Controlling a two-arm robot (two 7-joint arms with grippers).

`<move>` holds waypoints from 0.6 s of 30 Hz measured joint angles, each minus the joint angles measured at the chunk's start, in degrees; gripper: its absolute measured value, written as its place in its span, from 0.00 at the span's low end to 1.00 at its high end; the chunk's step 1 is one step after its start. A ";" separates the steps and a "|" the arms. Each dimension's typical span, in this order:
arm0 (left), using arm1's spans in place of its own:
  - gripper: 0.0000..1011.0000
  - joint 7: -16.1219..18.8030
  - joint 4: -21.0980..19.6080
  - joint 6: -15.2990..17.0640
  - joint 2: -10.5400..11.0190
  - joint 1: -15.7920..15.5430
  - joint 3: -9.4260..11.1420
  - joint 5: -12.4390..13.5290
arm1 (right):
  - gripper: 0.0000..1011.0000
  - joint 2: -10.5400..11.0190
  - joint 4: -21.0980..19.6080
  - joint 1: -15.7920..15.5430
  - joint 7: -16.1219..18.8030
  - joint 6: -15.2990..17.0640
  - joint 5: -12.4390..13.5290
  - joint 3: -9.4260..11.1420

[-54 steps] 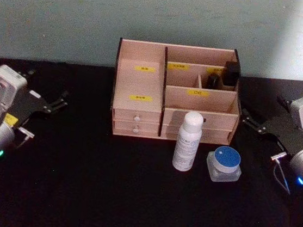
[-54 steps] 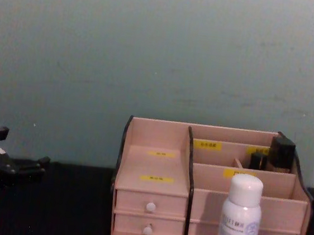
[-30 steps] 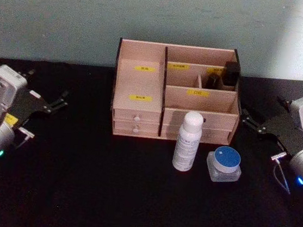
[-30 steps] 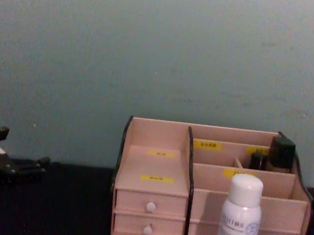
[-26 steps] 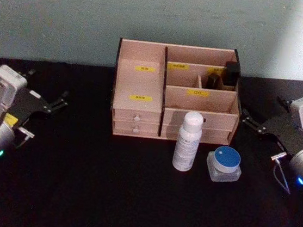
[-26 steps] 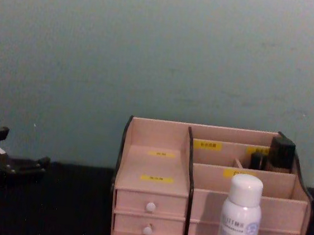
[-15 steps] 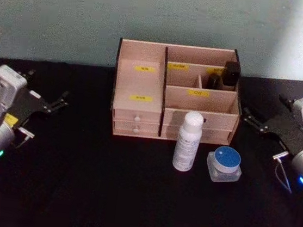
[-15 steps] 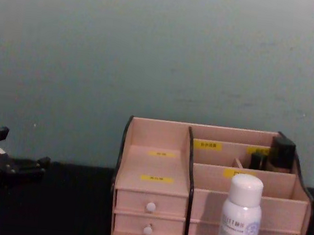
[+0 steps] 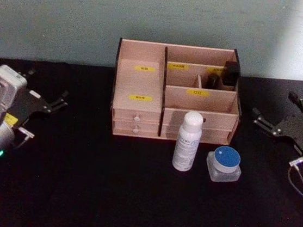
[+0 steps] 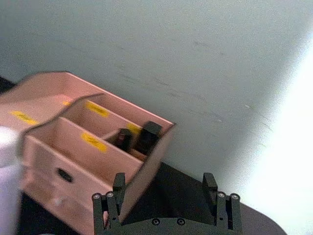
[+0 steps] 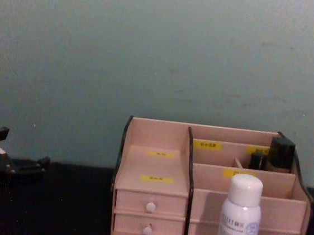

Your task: Pick up the facial cleanser and watermelon frost from the table and place them into the tiered storage box.

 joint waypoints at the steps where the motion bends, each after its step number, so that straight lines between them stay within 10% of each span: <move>1: 0.99 0.00 0.00 0.00 0.00 0.00 0.00 0.00 | 0.99 0.40 -0.48 -0.41 0.75 -0.28 0.36 0.18; 18: 0.99 0.00 0.00 0.00 0.00 0.00 -0.01 0.00 | 0.99 4.79 -5.00 -4.58 17.54 -2.10 7.83 0.58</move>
